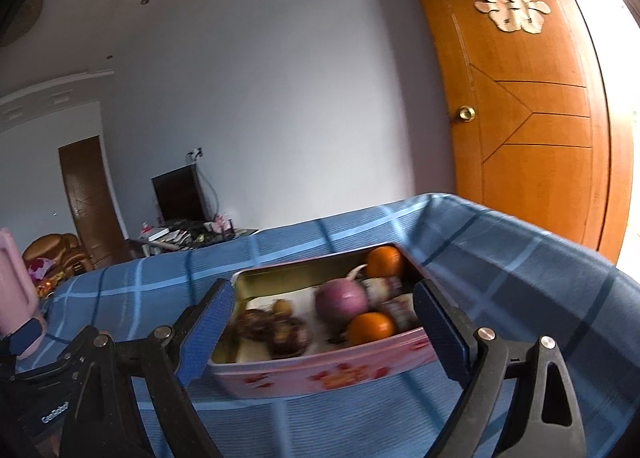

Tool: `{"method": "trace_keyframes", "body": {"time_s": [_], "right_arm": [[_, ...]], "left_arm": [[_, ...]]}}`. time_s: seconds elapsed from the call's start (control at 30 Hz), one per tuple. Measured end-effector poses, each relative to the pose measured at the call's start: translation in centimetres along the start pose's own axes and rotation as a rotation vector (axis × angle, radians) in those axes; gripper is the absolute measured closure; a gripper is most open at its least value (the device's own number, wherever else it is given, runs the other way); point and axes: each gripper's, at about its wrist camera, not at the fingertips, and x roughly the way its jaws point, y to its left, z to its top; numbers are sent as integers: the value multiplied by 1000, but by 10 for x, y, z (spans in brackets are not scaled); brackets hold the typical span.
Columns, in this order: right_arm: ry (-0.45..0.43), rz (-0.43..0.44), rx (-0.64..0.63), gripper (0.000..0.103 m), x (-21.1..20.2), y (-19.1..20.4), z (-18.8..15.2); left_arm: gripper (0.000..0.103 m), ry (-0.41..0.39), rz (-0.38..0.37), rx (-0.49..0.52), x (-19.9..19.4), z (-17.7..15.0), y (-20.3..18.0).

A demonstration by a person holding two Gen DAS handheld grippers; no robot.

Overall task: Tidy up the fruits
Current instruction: 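Withdraw both open tools from the tin toward the small orange and yellow fruit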

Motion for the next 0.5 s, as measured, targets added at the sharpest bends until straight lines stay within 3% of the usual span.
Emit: {"method": "trace_keyframes", "body": {"time_s": [0.3,0.5], "right_arm": [[26,77,-21,11,10,54,-7],[58,146,-19,11,20,94,-15]], "left_arm": [[0,32,66,-24,16,0,52],[0,82,125,-101,32,-1,96]]}}
